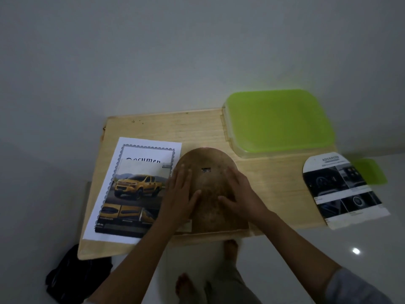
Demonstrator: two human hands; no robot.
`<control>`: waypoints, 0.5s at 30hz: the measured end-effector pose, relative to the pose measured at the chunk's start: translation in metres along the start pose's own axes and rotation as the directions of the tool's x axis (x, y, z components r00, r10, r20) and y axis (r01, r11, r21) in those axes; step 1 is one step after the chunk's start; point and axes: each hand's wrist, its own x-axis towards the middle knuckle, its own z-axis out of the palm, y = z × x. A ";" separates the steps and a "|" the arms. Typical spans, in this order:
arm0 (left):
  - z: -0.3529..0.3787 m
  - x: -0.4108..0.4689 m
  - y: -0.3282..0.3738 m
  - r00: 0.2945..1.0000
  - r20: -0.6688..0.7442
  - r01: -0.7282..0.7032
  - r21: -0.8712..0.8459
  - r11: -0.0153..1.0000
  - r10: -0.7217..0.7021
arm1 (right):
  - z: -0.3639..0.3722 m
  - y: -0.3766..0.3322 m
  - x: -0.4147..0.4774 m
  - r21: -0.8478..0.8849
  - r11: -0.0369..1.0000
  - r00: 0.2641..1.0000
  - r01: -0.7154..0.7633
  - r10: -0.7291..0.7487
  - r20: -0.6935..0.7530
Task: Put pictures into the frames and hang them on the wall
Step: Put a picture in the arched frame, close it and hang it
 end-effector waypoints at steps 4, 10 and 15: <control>0.017 0.031 0.001 0.991 0.061 -0.125 0.148 0.981 0.117 | -0.004 0.005 0.039 -0.100 0.989 0.985 0.110 -0.095 0.143; 0.031 0.035 -0.009 0.987 0.143 -0.095 0.187 0.978 0.069 | 0.001 0.016 0.055 -0.180 0.979 0.969 0.092 -0.046 0.242; 0.028 0.038 -0.007 0.987 0.144 -0.092 0.188 0.978 0.066 | 0.005 0.019 0.057 -0.215 0.971 0.969 0.105 -0.052 0.241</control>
